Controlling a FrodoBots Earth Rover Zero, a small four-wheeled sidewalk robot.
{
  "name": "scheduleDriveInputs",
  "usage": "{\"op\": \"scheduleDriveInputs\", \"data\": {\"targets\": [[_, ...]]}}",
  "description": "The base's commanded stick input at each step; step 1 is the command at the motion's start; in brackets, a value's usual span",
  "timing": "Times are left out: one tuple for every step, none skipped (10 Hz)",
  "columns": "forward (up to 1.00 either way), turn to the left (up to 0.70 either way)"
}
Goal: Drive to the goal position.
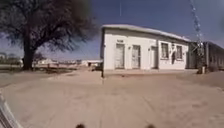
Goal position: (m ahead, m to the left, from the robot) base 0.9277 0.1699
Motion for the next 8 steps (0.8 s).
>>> {"op": "scheduleDriveInputs", "data": {"targets": [[0.70,0.00],[0.70,0.00],[0.00,0.01],[0.00,0.07],[0.00,0.12],[0.00,0.27],[0.00,0.49],[0.00,0.70]]}}
